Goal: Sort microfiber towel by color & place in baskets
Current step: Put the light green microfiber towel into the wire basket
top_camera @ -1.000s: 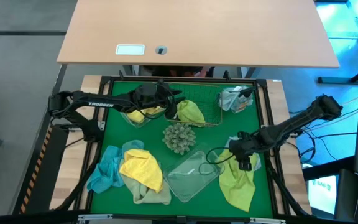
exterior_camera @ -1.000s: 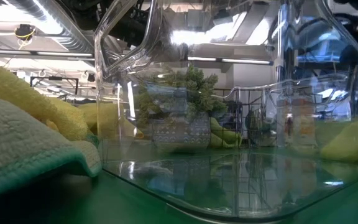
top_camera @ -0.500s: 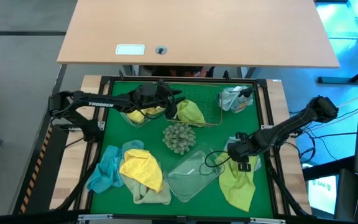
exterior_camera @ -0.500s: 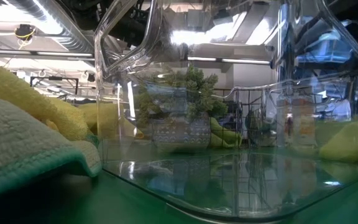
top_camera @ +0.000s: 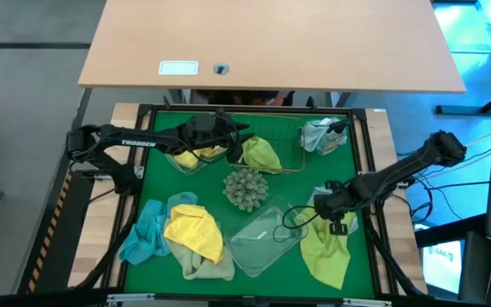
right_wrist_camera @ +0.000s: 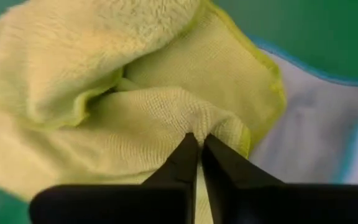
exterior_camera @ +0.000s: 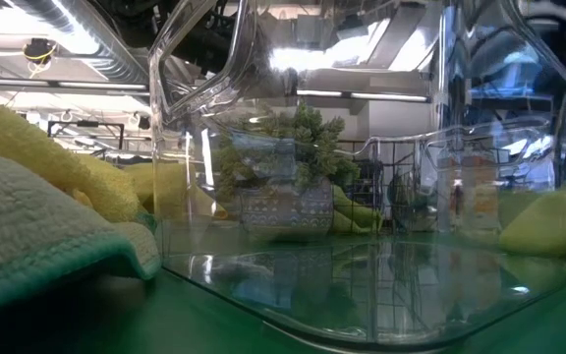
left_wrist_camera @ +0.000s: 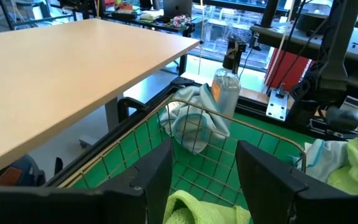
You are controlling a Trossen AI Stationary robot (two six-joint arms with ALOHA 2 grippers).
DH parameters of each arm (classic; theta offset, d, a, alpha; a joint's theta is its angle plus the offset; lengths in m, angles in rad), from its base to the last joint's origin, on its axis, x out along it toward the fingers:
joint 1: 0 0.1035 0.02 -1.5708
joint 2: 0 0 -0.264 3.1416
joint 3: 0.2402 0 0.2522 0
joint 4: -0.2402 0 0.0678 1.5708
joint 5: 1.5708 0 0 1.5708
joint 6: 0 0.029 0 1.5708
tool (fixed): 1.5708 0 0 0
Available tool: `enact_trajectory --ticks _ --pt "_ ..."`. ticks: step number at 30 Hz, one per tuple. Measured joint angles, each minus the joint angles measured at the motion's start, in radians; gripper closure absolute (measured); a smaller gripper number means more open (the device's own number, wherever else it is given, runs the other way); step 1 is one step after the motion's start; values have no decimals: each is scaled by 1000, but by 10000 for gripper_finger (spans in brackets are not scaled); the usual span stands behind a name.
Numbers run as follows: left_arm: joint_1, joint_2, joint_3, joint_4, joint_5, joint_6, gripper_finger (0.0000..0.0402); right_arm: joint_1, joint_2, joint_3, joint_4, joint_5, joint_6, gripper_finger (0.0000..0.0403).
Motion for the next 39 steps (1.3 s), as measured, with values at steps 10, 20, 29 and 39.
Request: enact_trajectory --ticks 10,20,29,39 --pt "-15 0 0 1 0 3 233 0 -69 337 -306 190 -99 399" --pt "-24 0 0 6 0 4 233 0 -77 683 -342 614 -391 399" --pt "-29 0 0 32 0 4 233 0 -76 856 -174 986 -699 401" --pt "-29 0 0 31 0 4 233 -44 -76 893 105 987 -1023 401"
